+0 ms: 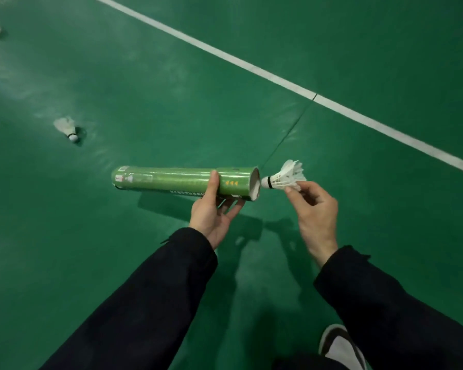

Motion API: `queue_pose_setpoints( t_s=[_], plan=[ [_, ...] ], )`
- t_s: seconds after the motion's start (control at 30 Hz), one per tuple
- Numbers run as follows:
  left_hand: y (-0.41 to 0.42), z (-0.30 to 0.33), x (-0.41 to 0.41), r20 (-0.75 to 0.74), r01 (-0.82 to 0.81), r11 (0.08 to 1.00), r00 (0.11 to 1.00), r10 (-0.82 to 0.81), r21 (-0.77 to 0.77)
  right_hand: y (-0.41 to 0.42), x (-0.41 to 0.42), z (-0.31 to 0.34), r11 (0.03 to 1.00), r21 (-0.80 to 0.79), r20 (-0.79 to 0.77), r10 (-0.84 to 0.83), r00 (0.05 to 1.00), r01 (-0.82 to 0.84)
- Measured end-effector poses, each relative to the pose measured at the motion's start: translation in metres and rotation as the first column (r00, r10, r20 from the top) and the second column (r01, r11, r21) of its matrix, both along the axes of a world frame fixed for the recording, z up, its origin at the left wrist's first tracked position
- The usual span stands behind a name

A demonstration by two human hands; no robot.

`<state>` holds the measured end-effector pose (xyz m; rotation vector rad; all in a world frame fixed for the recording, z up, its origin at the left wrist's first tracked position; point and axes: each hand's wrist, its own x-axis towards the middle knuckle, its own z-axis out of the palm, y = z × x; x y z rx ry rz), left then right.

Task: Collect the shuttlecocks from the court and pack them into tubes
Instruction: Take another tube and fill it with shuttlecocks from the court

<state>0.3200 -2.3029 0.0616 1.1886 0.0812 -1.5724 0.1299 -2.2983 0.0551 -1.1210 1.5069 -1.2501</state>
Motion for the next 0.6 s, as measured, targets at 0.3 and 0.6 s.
queue_pose_setpoints(
  t_s=[0.3, 0.6],
  plan=[
    [-0.003, 0.012, -0.012, -0.017, 0.026, 0.997, 0.999, -0.028, -0.074, 0.002, 0.015, 0.021, 0.976, -0.028, -0.001, 0.214, 0.977, -0.214],
    [0.002, 0.036, 0.022, 0.019, 0.022, 0.989, 1.0, -0.019, -0.146, -0.02, 0.04, 0.086, 0.524, 0.327, 0.139, 0.796, 0.589, -0.786]
  ],
)
